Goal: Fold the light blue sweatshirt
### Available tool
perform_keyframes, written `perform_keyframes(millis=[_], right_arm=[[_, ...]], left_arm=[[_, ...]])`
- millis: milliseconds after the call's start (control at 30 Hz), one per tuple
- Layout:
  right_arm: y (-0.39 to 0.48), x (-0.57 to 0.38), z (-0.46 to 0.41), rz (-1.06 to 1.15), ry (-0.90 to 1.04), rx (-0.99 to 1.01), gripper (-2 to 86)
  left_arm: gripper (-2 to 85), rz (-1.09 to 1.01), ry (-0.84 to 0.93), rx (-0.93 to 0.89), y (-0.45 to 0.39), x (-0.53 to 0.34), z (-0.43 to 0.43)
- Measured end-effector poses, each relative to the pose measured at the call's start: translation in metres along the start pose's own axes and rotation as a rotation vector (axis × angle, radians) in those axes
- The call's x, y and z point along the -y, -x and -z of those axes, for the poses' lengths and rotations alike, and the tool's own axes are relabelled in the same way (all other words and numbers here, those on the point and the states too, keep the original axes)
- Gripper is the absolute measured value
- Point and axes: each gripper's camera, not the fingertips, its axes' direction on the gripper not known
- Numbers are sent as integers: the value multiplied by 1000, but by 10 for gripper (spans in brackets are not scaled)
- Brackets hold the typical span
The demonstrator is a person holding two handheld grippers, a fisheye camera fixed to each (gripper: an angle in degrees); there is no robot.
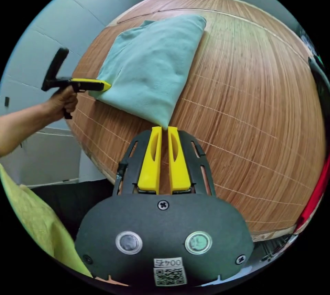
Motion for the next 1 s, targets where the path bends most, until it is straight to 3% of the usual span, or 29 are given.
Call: perform_keyframes(millis=[167, 233, 467, 767, 900, 967, 1000], right_arm=[[-90, -11, 49, -245, -110, 463, 156], [-113, -9, 46, -304, -107, 548, 162], [-154, 3, 45, -436, -57, 667, 122], [-151, 6, 120, -567, -40, 755, 56], [-139, 1, 138, -555, -19, 765, 53], [-138, -8, 143, -529, -14, 789, 55], [-140, -11, 144, -524, -16, 795, 56]], left_arm=[[57, 51, -125, -191, 27, -32, 39], [88, 131, -163, -317, 44, -55, 45], [179, 545, -338, -809, 88, -124, -2], [254, 785, -458, -1053, 87, -119, -63], [239, 872, -551, -1118, 97, -104, -75], [103, 901, -483, -1047, 107, -97, -73], [100, 886, -484, -1030, 107, -96, -69]])
